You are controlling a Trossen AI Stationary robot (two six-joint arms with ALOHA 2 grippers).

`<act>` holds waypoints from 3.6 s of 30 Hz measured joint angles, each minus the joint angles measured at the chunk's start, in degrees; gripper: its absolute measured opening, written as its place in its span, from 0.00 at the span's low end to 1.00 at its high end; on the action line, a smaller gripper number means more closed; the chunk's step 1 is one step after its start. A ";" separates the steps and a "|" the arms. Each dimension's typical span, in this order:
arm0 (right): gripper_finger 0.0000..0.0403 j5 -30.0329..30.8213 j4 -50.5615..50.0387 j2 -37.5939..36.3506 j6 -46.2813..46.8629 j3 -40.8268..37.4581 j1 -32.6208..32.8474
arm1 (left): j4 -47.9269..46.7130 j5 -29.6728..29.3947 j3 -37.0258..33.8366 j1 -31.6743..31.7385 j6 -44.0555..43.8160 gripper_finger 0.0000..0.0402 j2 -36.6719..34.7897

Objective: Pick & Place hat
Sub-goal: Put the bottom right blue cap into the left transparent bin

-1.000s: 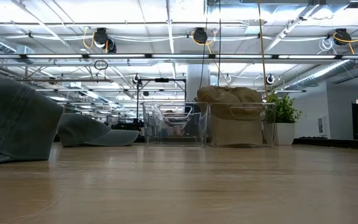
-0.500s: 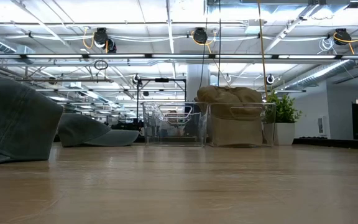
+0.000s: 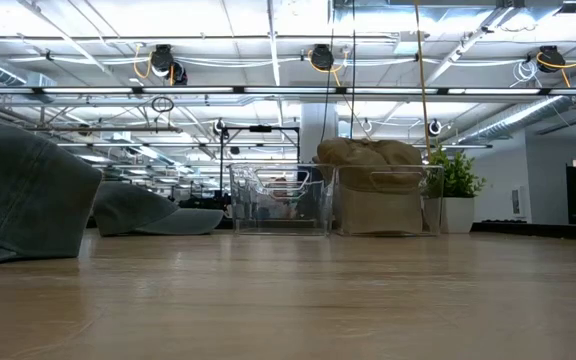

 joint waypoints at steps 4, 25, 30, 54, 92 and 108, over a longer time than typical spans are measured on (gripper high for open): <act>0.52 -1.30 1.58 1.30 -1.37 -0.02 0.06 | 0.01 0.01 0.00 -0.02 -0.75 0.26 0.00; 0.54 -5.92 -1.59 18.19 -11.63 -0.49 0.79 | 0.02 0.45 0.00 -0.04 -2.35 0.26 0.00; 0.54 -9.80 -0.12 20.64 -12.21 -5.40 1.66 | 0.02 3.35 0.00 -0.04 -3.02 0.26 0.00; 0.01 13.76 -0.62 -4.65 -18.24 -9.40 1.08 | 1.04 4.37 0.00 -0.04 -2.94 0.26 0.00; 0.00 21.88 84.59 -35.89 -105.63 -38.03 -35.74 | 10.72 -10.54 0.09 0.26 20.57 0.26 0.51; 0.00 -2.52 104.46 -32.19 -107.44 -38.93 -51.86 | 14.05 -7.90 2.63 12.38 24.59 0.33 8.47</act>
